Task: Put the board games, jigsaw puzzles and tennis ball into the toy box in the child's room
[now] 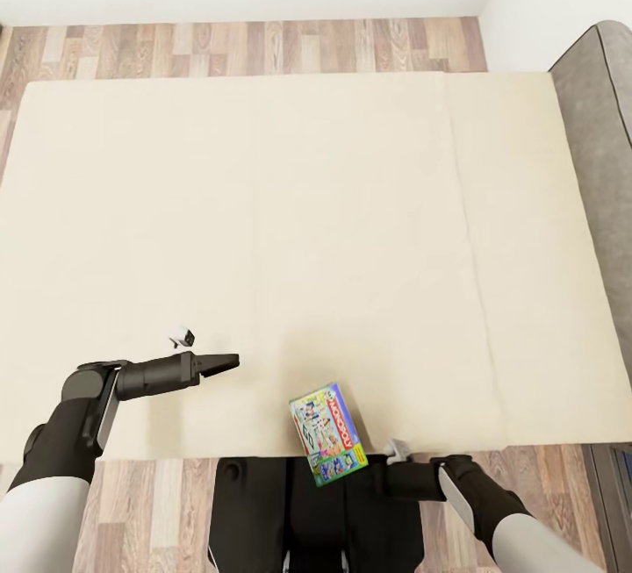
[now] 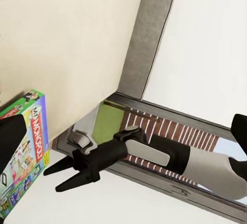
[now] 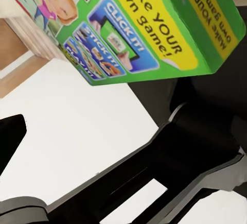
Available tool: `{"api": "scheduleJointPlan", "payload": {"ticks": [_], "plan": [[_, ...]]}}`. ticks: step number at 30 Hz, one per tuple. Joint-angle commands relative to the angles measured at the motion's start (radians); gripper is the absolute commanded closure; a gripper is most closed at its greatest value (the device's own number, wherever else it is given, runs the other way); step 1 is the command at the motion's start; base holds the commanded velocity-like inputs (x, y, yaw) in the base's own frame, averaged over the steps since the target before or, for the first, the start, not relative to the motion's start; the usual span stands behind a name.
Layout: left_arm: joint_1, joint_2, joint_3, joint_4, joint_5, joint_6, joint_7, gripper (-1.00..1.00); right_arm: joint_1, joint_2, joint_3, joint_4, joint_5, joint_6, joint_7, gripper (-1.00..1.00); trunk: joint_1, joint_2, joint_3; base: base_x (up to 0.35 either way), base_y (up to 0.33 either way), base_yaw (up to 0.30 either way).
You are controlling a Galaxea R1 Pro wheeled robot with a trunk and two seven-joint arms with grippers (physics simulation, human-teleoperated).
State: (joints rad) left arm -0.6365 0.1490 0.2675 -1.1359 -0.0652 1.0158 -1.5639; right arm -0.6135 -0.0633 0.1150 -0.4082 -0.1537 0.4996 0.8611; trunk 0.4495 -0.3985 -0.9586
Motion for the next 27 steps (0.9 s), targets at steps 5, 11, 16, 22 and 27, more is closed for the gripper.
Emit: {"api": "scheduleJointPlan", "payload": {"ticks": [5, 11, 16, 22, 27], "plan": [[0.000, 0.000, 0.001, -0.001, -0.007, 0.010, -0.007, -1.00, 0.000, 0.005, 0.006, -0.003, -0.010, 0.007, -0.003, -1.00, 0.001, -0.002, -0.005, 0.000, 0.000, 0.000], [0.000, 0.000, 0.001, -0.001, -0.007, 0.010, -0.007, -1.00, 0.000, 0.021, 0.006, -0.003, -0.009, 0.007, -0.002, -1.00, 0.001, -0.002, -0.005, 0.000, 0.000, 0.000], [0.000, 0.000, 0.002, -0.001, -0.007, 0.010, -0.007, -1.00, 0.000, 0.026, 0.006, -0.010, -0.008, -0.018, -0.002, -1.00, 0.001, -0.002, -0.006, 0.000, 0.000, 0.000], [0.000, 0.000, 0.001, -0.001, -0.007, 0.010, -0.007, -1.00, -0.001, 0.028, 0.006, -0.022, -0.007, -0.048, -0.002, -1.00, 0.001, -0.002, -0.006, 0.000, 0.000, 0.000], [0.000, 0.000, 0.002, -0.001, -0.007, 0.010, -0.007, -1.00, -0.002, 0.028, 0.006, -0.024, -0.007, -0.053, -0.003, -1.00, 0.001, -0.002, -0.006, 0.000, 0.000, 0.000]]}}
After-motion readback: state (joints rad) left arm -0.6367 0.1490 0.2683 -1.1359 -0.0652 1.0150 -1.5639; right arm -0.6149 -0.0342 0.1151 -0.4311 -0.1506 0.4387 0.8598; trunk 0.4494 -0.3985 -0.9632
